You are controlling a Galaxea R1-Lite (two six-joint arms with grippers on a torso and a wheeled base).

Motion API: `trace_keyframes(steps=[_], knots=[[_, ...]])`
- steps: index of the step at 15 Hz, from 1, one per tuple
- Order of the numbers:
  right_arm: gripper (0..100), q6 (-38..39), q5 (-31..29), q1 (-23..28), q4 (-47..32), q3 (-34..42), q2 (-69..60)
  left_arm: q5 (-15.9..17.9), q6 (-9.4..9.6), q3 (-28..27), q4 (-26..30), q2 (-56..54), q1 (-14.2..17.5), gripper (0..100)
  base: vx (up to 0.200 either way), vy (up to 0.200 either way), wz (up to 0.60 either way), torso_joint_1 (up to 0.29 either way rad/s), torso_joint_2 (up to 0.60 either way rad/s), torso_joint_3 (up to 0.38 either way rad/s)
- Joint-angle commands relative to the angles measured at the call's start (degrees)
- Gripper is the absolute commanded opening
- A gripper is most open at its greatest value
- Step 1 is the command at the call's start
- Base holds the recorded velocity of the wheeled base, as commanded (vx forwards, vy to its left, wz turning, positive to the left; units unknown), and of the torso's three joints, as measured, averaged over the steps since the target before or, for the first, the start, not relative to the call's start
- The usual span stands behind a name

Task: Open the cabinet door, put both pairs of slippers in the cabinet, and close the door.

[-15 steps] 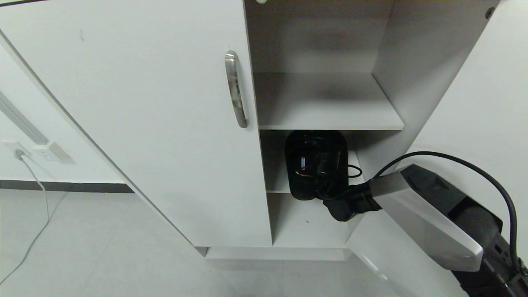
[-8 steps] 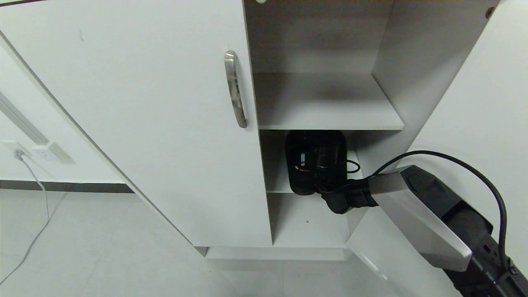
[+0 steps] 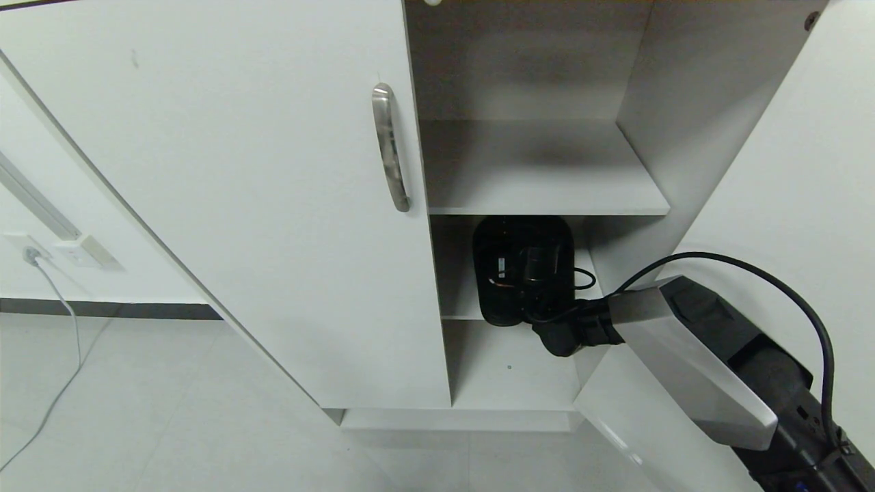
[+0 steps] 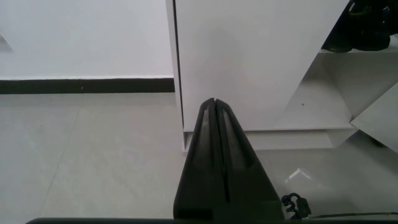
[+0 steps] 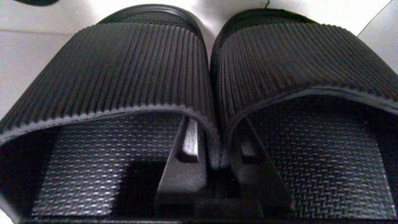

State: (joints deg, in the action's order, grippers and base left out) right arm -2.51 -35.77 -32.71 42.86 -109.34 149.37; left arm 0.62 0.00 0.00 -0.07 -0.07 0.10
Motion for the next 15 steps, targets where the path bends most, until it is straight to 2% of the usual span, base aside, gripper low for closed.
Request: trace_keyframes(steps=[1, 2, 3, 8, 12, 15], knots=[[0, -0.04, 0.00, 0.01, -0.06, 0.00, -0.05, -0.01, 0.00, 0.00, -0.01, 0.07, 0.08, 0, 0.000, 0.000, 0.00, 0.000, 0.00, 0.000], [0, -0.04, 0.00, 0.01, -0.06, 0.00, -0.05, -0.01, 0.00, 0.00, -0.01, 0.07, 0.08, 0, 0.000, 0.000, 0.00, 0.000, 0.00, 0.000], [100, -0.04, 0.00, 0.01, -0.32, 0.00, 0.13, -0.01, 0.00, 0.00, -0.01, 0.07, -0.01, 0, 0.000, 0.000, 0.00, 0.000, 0.00, 0.000], [100, 0.05, -0.27, -0.25, 0.12, 3.08, -1.98, -0.01, 0.00, 0.00, -0.01, 0.07, -0.01, 0, 0.000, 0.000, 0.00, 0.000, 0.00, 0.000], [100, 0.05, -0.27, -1.66, 5.04, 15.47, -8.57, 0.08, 0.09, 0.00, -0.01, 0.07, -0.01, 0, 0.000, 0.000, 0.00, 0.000, 0.00, 0.000], [100, 0.05, -0.27, -3.24, 11.10, 28.04, -15.16, 0.08, 0.09, 0.00, -0.01, 0.07, -0.01, 0, 0.000, 0.000, 0.00, 0.000, 0.00, 0.000]])
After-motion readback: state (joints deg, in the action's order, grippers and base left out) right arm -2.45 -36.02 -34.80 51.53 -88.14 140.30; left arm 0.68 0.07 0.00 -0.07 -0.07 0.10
